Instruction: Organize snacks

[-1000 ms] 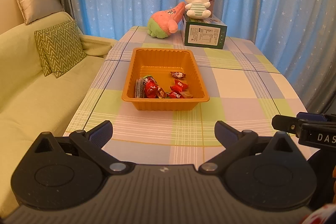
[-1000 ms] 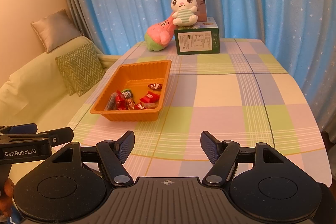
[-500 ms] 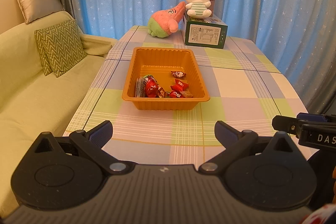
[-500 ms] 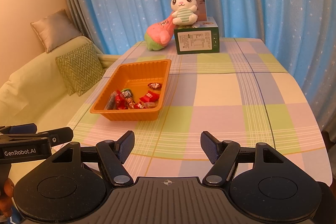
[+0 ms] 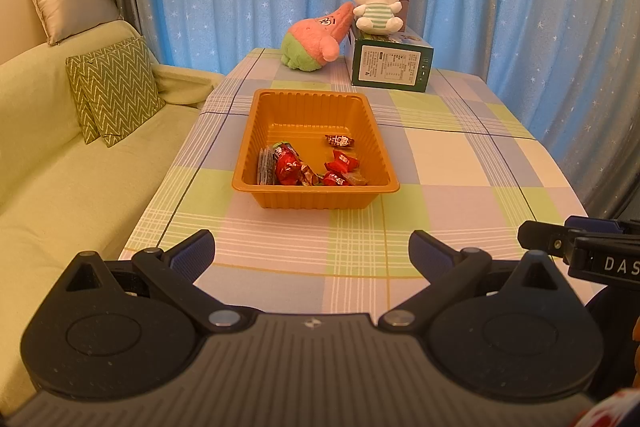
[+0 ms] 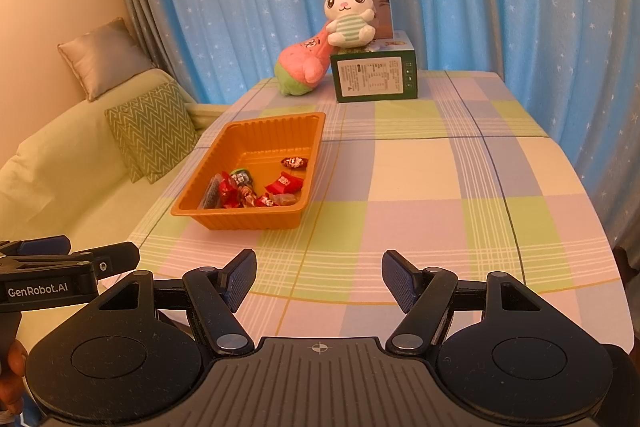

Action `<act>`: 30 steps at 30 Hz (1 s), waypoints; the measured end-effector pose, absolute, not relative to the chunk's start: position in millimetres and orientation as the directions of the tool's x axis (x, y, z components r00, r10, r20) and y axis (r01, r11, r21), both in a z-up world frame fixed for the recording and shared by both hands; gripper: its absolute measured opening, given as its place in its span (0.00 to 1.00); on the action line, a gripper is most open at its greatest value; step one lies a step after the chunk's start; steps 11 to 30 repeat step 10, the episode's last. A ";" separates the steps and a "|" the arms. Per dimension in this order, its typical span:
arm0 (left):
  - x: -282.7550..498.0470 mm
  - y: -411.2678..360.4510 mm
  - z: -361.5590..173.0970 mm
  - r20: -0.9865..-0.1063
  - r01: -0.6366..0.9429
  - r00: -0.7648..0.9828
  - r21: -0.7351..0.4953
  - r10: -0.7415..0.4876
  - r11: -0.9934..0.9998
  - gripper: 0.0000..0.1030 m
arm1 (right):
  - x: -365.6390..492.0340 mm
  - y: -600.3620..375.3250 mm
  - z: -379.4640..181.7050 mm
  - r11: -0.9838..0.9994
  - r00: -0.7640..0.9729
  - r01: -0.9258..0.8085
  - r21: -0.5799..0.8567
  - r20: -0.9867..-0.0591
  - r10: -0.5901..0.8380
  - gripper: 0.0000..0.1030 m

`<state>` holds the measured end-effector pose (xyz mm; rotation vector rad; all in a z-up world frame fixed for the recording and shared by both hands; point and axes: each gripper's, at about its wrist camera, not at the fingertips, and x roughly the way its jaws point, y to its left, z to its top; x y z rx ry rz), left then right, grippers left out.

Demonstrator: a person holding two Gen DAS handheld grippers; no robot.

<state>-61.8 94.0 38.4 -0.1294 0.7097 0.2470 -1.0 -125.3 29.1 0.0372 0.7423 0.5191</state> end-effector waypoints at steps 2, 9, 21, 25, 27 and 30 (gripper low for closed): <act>-61.9 93.9 37.8 -0.659 -0.267 0.730 -0.033 0.180 0.963 1.00 | -1.1 -124.9 29.1 0.874 0.618 -0.438 0.212 -0.635 0.464 0.67; -64.1 92.1 35.1 -0.649 -0.257 0.742 -0.042 0.170 0.965 1.00 | -0.9 -125.6 29.1 0.874 0.617 -0.437 0.213 -0.636 0.464 0.67; -64.0 91.9 35.4 -0.648 -0.257 0.743 -0.041 0.170 0.966 1.00 | -0.9 -125.6 29.2 0.874 0.618 -0.438 0.213 -0.635 0.464 0.67; -64.0 91.9 35.4 -0.648 -0.257 0.743 -0.041 0.170 0.966 1.00 | -0.9 -125.6 29.2 0.874 0.618 -0.438 0.213 -0.635 0.464 0.67; -64.0 91.9 35.4 -0.648 -0.257 0.743 -0.041 0.170 0.966 1.00 | -0.9 -125.6 29.2 0.874 0.618 -0.438 0.213 -0.635 0.464 0.67; -64.0 91.9 35.4 -0.648 -0.257 0.743 -0.041 0.170 0.966 1.00 | -0.9 -125.6 29.2 0.874 0.618 -0.438 0.213 -0.635 0.464 0.67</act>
